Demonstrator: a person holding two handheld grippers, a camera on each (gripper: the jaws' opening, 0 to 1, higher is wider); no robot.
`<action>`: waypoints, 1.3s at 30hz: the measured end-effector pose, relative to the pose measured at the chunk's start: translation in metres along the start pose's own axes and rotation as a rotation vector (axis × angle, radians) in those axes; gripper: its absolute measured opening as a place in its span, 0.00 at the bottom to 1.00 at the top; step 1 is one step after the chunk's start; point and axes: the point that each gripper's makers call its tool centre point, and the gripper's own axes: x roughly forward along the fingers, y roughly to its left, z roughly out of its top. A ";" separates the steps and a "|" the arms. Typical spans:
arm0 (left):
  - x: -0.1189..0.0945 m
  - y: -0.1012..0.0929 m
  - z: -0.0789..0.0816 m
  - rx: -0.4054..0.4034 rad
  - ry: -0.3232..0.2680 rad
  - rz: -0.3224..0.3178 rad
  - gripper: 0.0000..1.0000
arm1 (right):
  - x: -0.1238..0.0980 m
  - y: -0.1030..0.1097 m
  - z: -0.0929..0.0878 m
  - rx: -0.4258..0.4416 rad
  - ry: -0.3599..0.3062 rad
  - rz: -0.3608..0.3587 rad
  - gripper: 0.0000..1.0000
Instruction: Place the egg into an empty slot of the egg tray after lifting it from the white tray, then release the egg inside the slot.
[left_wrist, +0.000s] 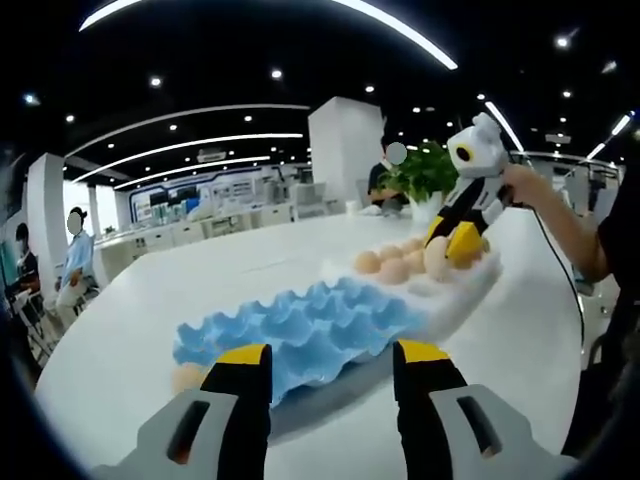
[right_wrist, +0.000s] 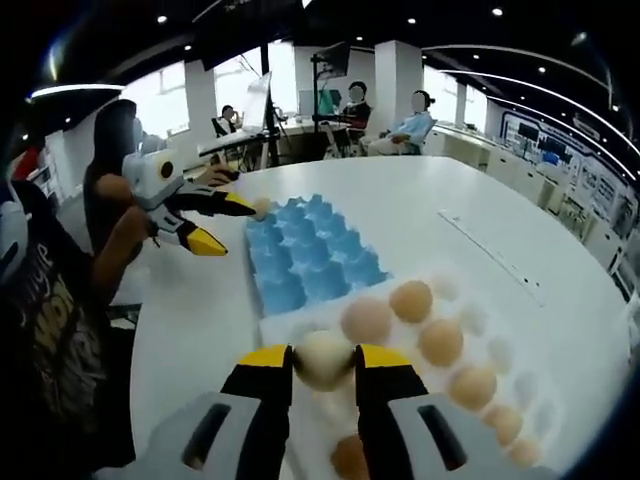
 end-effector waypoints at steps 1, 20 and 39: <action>0.000 -0.001 0.001 0.000 -0.002 -0.004 0.49 | 0.001 0.001 0.002 -0.003 -0.005 0.000 0.25; 0.009 -0.034 0.012 0.017 -0.028 -0.061 0.45 | 0.021 0.012 0.028 -0.071 -0.047 0.045 0.25; 0.031 -0.064 0.027 0.022 -0.058 -0.115 0.45 | 0.035 0.033 0.050 -0.098 -0.109 0.110 0.25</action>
